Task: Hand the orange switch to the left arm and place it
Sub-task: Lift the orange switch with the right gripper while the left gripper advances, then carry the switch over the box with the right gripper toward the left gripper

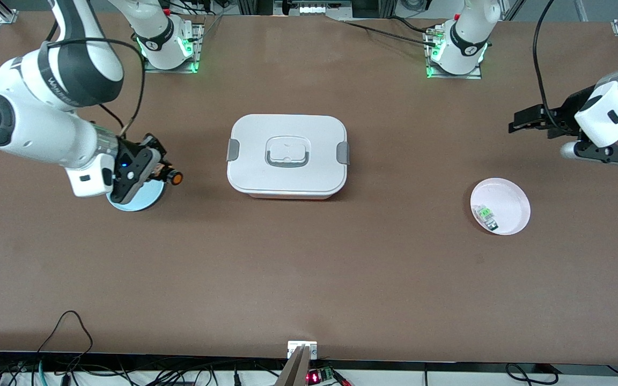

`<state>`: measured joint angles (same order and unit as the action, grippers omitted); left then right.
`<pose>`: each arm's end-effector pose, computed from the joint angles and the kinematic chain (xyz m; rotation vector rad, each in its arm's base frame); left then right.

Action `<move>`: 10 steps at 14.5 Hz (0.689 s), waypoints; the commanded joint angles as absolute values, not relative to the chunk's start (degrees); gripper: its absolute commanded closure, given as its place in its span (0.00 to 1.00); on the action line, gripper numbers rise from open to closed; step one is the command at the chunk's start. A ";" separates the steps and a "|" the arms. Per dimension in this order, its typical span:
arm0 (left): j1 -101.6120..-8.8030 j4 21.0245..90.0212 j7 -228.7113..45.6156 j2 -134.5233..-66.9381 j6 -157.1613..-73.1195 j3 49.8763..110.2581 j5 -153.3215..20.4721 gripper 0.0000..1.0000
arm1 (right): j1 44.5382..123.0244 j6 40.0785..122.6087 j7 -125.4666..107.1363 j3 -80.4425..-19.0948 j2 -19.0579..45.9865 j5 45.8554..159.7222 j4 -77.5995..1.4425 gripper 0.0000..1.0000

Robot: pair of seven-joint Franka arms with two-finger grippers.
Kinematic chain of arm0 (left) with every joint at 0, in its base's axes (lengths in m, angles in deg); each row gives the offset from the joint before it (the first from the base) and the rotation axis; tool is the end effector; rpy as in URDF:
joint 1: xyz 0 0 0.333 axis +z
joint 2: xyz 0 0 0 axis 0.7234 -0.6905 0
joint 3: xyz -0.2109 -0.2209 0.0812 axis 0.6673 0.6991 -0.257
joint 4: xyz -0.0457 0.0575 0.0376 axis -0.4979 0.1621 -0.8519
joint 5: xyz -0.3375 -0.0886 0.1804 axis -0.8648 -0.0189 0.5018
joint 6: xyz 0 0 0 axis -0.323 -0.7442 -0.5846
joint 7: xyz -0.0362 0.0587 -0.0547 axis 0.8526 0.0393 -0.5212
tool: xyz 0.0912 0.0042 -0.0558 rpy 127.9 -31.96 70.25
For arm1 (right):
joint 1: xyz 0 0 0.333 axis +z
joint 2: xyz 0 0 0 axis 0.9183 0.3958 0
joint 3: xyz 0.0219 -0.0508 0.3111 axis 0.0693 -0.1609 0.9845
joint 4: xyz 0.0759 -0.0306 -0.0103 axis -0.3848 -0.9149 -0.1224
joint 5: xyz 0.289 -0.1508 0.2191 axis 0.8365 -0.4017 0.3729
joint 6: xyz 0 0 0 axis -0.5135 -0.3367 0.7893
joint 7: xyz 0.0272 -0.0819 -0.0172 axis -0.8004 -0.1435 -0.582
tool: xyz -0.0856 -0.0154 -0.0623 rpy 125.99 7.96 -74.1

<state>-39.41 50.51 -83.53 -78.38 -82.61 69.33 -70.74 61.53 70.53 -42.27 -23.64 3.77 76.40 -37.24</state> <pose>0.5529 -0.0302 0.5524 2.8802 -0.0486 -0.3353 0.5934 0.1641 0.4484 -2.5932 -1.2133 0.0849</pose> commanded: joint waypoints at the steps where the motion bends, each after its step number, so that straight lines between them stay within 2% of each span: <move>1: -38.95 53.19 -82.64 -77.75 -82.44 68.95 -77.10 0.00 | 60.97 69.17 -32.82 -17.80 4.68 77.37 -33.55 1.00; 7: -38.51 56.26 -82.55 -79.41 -82.62 68.86 -94.14 0.00 | 61.32 74.25 -13.48 -6.37 6.08 77.28 -31.78 1.00; 10: -38.25 59.51 -82.37 -80.20 -82.88 68.69 -102.58 0.00 | 62.90 79.09 -6.35 -3.28 6.17 77.28 -31.69 1.00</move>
<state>-38.74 57.16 -83.52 -79.96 -82.64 69.00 -97.48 62.30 77.13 -10.67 -5.05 5.18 76.72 -33.17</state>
